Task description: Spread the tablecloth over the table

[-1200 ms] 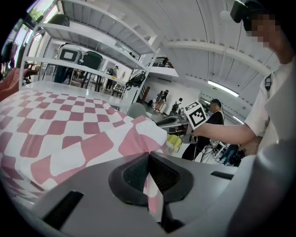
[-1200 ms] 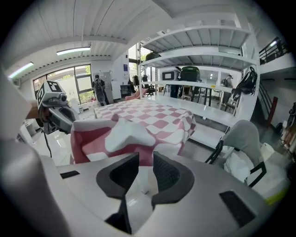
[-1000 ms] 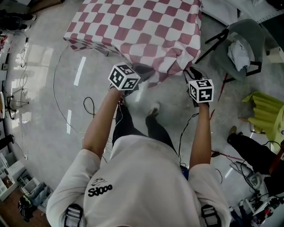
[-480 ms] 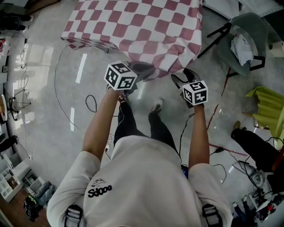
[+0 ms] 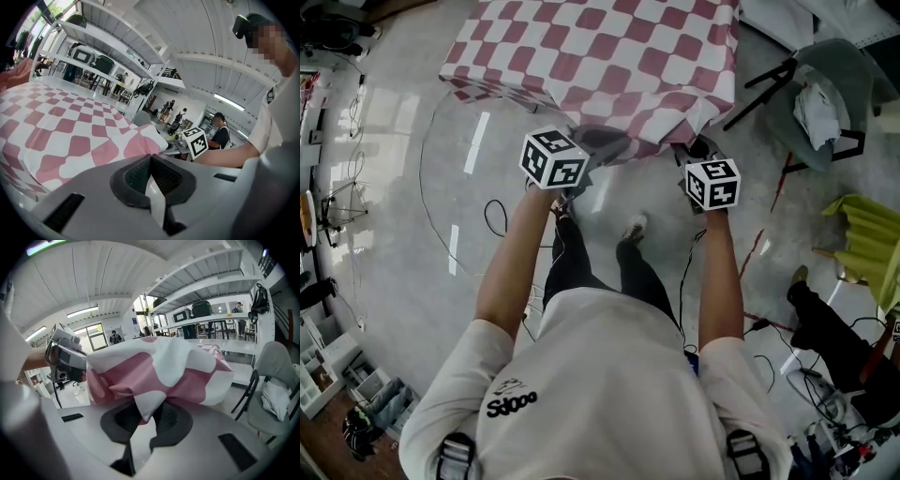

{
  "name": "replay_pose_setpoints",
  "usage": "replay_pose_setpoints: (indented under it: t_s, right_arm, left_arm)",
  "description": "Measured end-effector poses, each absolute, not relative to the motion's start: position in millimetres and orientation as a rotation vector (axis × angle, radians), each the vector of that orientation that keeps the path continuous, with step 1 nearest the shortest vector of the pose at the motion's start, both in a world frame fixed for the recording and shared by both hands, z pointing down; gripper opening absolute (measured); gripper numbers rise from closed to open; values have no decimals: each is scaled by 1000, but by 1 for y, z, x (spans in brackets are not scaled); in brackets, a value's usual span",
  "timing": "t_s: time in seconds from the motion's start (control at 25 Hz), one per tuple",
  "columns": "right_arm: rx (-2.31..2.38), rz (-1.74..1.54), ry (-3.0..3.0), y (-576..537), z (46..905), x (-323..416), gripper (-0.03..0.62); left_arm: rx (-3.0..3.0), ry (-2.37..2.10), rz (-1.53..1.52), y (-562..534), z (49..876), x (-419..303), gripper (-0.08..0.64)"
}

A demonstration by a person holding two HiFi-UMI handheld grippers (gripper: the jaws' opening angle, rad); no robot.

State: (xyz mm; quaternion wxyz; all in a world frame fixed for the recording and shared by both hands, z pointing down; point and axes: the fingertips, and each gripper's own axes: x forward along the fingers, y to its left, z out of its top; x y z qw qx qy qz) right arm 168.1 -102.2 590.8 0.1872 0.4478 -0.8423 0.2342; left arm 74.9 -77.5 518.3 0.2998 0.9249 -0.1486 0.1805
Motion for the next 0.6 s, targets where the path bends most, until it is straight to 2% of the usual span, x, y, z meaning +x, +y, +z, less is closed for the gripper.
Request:
replay_pose_setpoints:
  t_s: [0.12, 0.6]
  right_arm:
    - [1209, 635, -2323, -94, 579, 177, 38]
    - [1025, 518, -2055, -26, 545, 225, 35]
  left_arm:
    - [2496, -378, 491, -73, 518, 74, 31]
    - [2514, -376, 626, -41, 532, 83, 32]
